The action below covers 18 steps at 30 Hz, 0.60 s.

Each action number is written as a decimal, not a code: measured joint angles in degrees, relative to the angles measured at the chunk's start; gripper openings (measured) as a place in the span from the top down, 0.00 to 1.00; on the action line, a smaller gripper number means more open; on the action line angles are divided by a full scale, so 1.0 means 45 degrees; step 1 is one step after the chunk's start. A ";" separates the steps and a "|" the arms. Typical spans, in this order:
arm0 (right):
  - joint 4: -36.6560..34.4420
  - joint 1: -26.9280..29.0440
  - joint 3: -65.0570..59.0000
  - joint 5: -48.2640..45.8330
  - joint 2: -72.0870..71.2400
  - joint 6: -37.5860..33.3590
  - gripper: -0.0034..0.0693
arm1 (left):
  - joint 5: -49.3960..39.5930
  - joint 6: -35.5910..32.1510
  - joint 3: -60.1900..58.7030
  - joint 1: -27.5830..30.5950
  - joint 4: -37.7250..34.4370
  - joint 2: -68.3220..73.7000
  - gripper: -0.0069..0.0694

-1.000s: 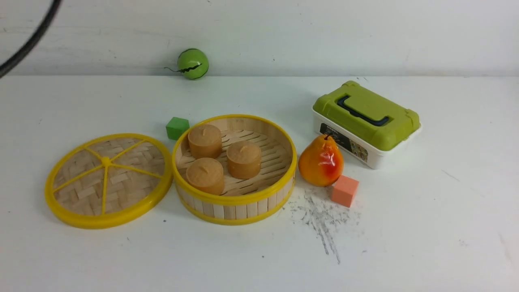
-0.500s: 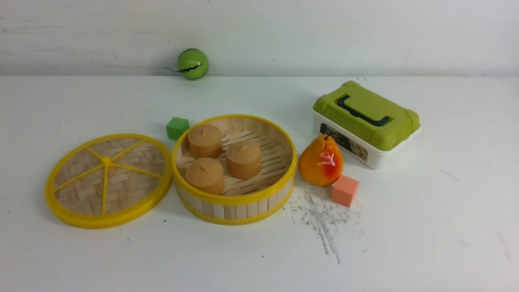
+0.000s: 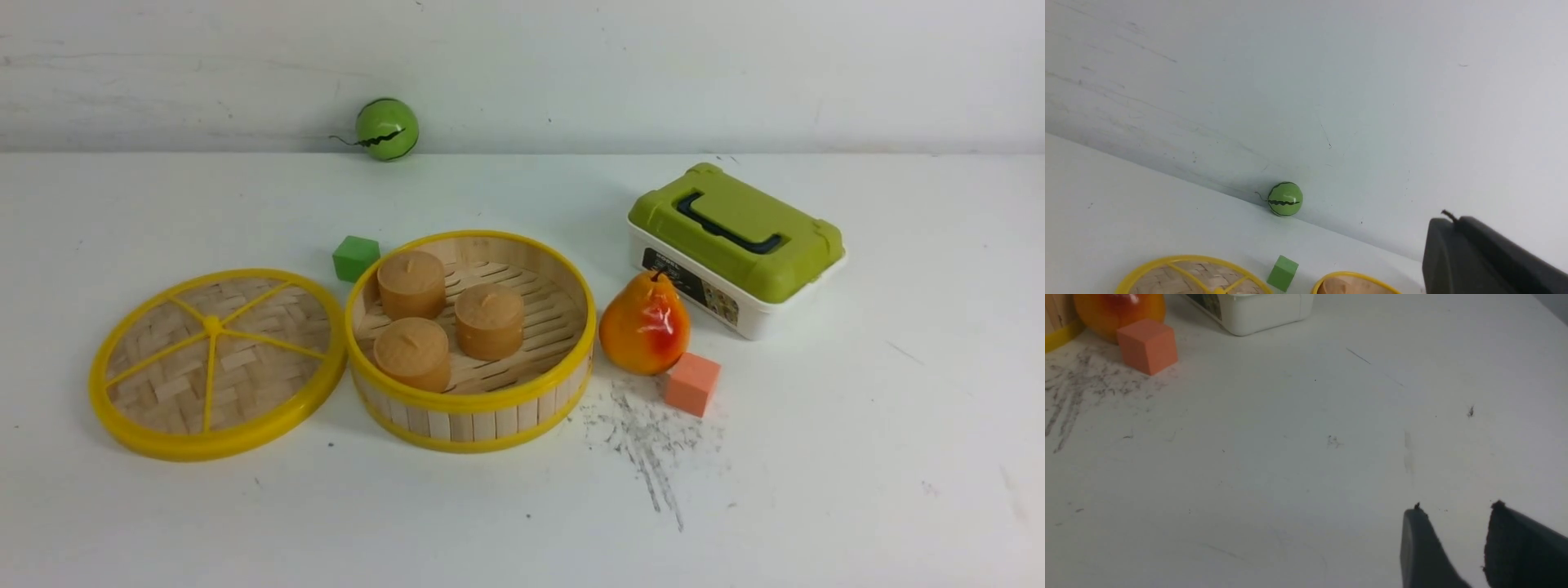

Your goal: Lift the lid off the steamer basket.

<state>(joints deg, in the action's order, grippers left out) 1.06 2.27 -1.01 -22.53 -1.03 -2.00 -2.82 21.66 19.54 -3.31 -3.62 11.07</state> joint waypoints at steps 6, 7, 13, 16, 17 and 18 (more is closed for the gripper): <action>0.0000 0.0000 0.0000 0.0000 0.0000 0.0000 0.62 | -0.0045 0.0058 0.0000 -0.0033 -0.0010 0.0000 0.93; 0.0000 0.0000 0.0000 0.0000 0.0000 0.0000 0.62 | -0.0045 0.0058 0.0000 -0.0033 -0.0010 0.0000 0.93; 0.0000 0.0000 0.0000 0.0000 0.0000 0.0000 0.62 | 0.0346 0.0058 -0.0675 -0.0033 -0.0010 -0.0504 0.93; 0.0000 0.0000 0.0000 0.0000 0.0000 0.0000 0.62 | 0.0441 0.0058 -0.2330 -0.0033 -0.0010 -0.1800 0.93; 0.0000 0.0000 0.0000 0.0000 0.0000 0.0000 0.62 | 0.0393 0.0058 -0.3002 -0.0033 -0.0010 -0.2179 0.92; 0.0000 0.0000 0.0000 0.0000 0.0000 0.0000 0.62 | 0.0263 0.0058 -0.3793 -0.0033 -0.0091 -0.2456 0.92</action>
<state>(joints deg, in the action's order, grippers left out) 1.06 2.27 -1.01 -22.53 -1.03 -2.00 -1.64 21.92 2.48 -3.46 -4.03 0.02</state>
